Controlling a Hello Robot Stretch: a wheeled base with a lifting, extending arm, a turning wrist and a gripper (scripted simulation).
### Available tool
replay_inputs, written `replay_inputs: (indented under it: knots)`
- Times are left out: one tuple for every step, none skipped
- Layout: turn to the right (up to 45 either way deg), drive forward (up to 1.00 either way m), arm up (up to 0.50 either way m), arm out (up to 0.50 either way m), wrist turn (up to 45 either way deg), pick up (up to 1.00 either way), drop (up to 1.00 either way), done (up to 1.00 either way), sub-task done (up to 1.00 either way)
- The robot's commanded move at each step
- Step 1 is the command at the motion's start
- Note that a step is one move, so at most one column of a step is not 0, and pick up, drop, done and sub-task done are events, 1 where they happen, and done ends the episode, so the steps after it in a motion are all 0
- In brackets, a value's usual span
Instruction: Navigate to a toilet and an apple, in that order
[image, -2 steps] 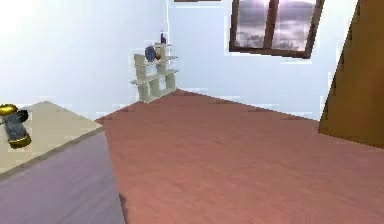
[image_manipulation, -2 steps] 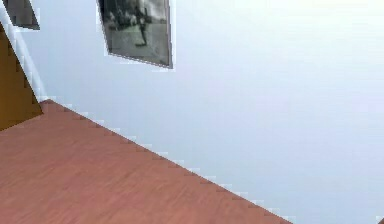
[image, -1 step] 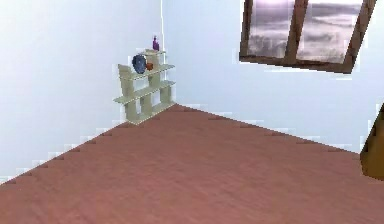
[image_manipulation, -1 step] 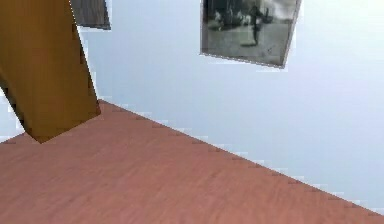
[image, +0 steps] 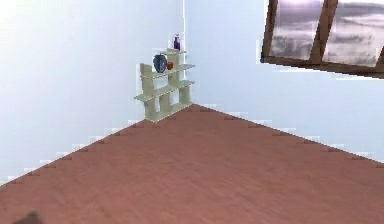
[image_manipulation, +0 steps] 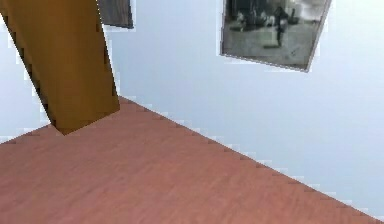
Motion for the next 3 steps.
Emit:
replay_inputs:
  knots:
    - [0.0,0.35,0.0,0.0,0.0,0.0,0.0,0.0,0.0]
    - [-12.0,0.0,0.0,0.0,0.0,0.0,0.0,0.0,0.0]
    - [0.0,1.0,0.0,0.0,0.0,0.0,0.0,0.0,0.0]
